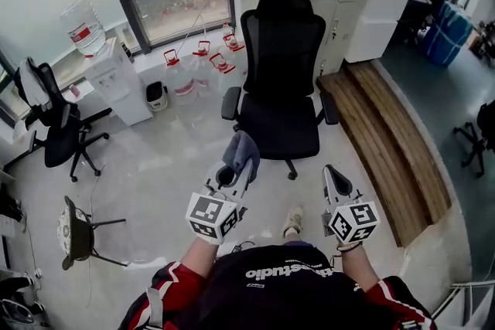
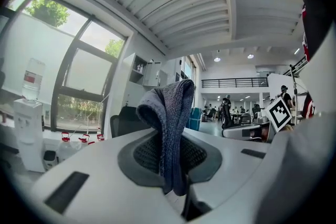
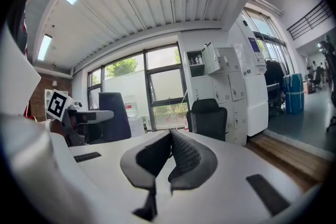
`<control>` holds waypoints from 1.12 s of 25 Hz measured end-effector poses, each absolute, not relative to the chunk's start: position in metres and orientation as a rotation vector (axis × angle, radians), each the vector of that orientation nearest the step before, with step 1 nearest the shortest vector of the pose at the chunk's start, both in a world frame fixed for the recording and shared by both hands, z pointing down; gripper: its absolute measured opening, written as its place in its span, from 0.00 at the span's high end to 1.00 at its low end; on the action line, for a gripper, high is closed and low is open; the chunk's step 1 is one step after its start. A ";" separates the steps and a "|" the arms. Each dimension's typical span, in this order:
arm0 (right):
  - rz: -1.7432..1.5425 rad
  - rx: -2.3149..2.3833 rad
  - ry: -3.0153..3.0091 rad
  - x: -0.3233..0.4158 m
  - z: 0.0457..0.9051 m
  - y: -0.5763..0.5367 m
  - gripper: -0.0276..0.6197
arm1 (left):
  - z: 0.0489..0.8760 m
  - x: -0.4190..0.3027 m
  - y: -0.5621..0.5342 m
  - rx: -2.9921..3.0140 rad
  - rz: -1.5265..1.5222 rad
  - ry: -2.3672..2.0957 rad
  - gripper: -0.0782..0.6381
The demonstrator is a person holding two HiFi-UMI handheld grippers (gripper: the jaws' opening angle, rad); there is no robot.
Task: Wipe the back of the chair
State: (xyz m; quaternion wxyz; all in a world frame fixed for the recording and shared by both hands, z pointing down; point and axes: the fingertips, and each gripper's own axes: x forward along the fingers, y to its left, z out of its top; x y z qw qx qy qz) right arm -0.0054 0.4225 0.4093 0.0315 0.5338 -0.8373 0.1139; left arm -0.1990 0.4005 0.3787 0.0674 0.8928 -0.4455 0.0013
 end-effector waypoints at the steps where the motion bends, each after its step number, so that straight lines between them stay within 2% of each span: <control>1: 0.344 1.653 -2.578 -0.007 0.408 0.428 0.96 | 0.379 -0.199 0.406 2.694 0.000 -1.334 0.81; 28: 0.276 1.651 -2.593 -0.032 0.387 0.478 0.96 | 0.373 -0.200 0.456 2.726 -0.032 -1.232 0.81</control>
